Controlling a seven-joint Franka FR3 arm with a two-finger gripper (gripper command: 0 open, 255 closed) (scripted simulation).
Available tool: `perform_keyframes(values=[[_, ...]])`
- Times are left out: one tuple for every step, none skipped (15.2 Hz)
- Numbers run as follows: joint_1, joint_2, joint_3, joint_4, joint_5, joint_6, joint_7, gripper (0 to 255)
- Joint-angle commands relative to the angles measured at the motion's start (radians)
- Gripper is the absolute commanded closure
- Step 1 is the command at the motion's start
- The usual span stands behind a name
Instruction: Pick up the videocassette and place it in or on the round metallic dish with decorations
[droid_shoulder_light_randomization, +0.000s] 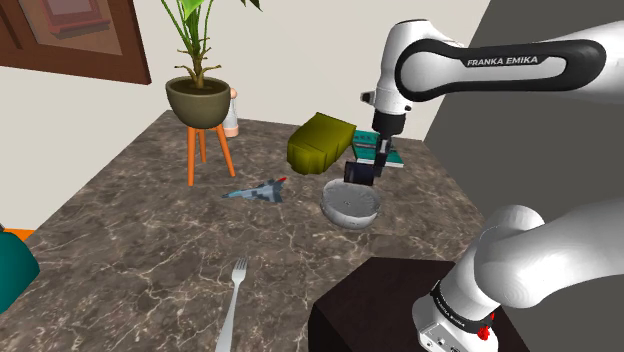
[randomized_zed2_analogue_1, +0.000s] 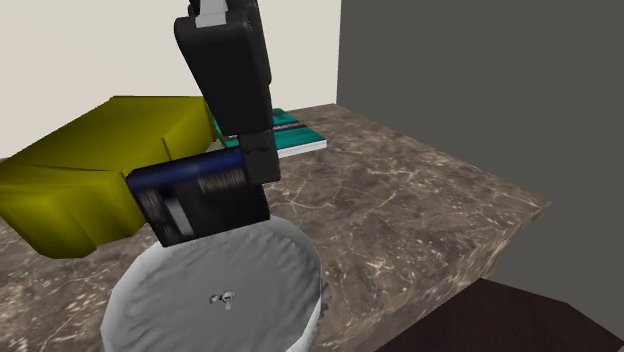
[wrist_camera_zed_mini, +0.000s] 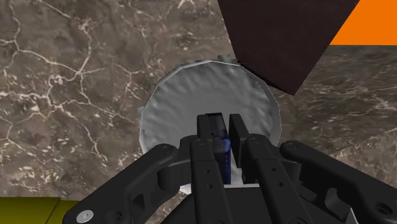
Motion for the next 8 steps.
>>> perform_keyframes(values=[[-0.001,0.003,-0.002,-0.024,-0.001,0.028,-0.001,255],[-0.001,0.006,-0.003,-0.036,-0.002,0.042,-0.002,255],[-0.001,0.008,-0.003,-0.048,-0.002,0.057,-0.002,255],[-0.001,0.011,-0.004,-0.059,-0.003,0.071,-0.002,255],[-0.002,0.015,-0.005,-0.071,-0.003,0.086,-0.002,255],[-0.002,0.018,-0.005,-0.082,-0.003,0.100,-0.003,255],[-0.002,0.022,-0.006,-0.093,-0.004,0.115,-0.003,255],[-0.002,0.026,-0.007,-0.103,-0.004,0.130,-0.003,255]])
